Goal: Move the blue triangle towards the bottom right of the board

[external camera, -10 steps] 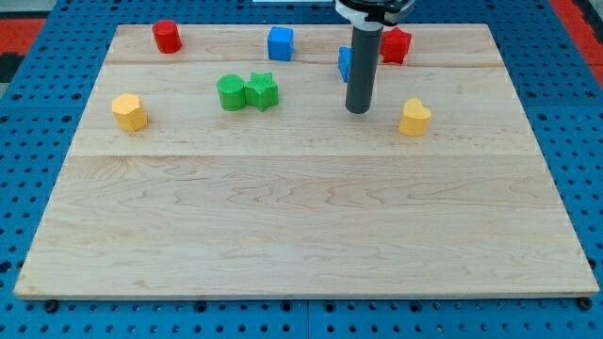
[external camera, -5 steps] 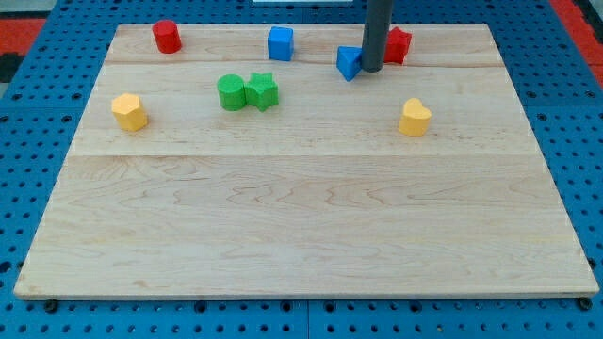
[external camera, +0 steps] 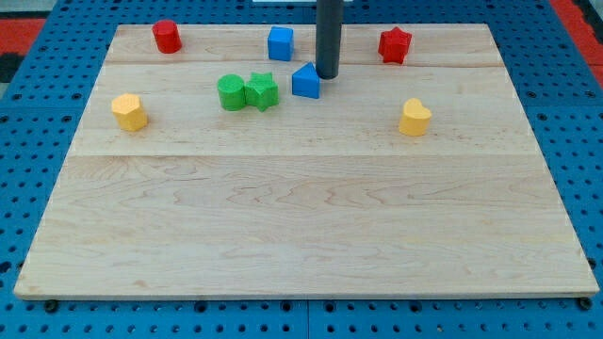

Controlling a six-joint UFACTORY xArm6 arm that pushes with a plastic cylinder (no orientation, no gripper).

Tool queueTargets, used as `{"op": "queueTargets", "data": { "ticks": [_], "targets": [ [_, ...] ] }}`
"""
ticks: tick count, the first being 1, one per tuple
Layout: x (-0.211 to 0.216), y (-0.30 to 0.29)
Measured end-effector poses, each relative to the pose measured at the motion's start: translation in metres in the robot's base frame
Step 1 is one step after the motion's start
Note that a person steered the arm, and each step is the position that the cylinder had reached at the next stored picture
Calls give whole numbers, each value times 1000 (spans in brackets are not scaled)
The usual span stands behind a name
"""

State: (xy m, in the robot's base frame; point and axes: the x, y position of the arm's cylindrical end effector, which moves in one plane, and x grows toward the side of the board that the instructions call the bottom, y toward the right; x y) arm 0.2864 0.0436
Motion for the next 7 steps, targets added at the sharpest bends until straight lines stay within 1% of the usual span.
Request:
{"op": "queueTargets", "data": {
  "ticks": [2,5,6,7],
  "targets": [
    [-14,2],
    [-14,1],
    [-6,-10],
    [0,-50]
  ]
}}
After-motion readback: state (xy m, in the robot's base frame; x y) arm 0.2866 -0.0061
